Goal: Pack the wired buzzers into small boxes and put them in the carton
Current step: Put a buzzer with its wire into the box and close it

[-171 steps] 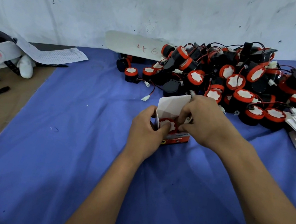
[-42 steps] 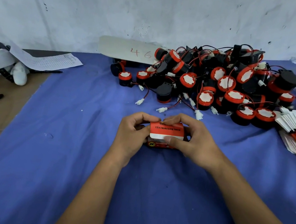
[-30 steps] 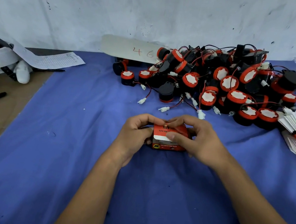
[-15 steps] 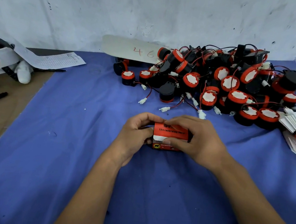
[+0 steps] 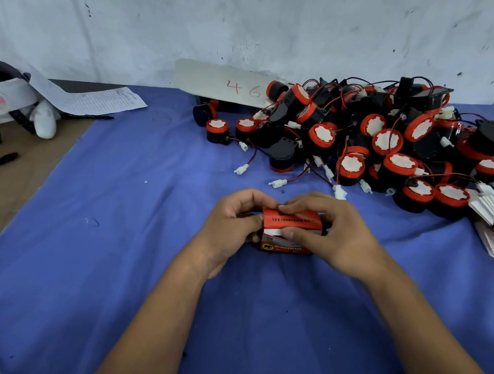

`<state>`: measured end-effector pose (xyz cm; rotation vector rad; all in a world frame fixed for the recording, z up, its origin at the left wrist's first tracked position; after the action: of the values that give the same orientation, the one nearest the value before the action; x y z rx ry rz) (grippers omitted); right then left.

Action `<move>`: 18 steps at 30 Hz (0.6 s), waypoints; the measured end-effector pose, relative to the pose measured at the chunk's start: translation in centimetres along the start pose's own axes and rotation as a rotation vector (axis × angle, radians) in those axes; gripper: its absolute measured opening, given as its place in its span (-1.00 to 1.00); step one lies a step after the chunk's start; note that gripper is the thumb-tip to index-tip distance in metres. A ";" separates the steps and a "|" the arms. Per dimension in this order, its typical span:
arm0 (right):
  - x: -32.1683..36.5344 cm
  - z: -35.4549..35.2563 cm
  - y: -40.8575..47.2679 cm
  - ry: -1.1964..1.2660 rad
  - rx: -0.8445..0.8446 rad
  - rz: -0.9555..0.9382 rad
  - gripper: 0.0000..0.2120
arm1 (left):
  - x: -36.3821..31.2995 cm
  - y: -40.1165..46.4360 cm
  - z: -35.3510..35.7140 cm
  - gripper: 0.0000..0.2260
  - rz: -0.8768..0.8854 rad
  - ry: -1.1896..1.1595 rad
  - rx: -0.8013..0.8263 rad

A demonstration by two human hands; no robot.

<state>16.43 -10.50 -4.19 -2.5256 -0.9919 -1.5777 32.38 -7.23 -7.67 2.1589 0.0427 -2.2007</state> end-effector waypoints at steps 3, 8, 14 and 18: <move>-0.1 0.1 -0.1 -0.014 0.046 -0.004 -0.74 | 0.0 -0.2 0.1 -0.67 -0.012 -0.021 0.009; 0.5 0.1 -0.3 -0.089 0.062 -0.019 -0.75 | 0.2 -0.1 0.1 -0.75 -0.034 -0.060 0.020; 1.0 0.8 -0.4 -0.291 0.162 -0.021 -0.68 | -0.9 -0.5 0.1 -0.80 0.076 0.063 0.066; 0.6 0.1 -0.6 -0.184 0.135 0.009 -0.67 | -1.1 -0.3 -0.2 -0.77 0.115 0.065 0.061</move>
<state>16.43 -9.66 -3.95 -2.6132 -1.0627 -1.2473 32.54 -6.85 -6.60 2.2041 -0.1440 -2.0957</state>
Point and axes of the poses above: each hand's wrist, its own y-axis towards the middle knuckle, its own z-axis out of the palm, x = y × z, the point moved 9 cm from there along y, towards the middle knuckle
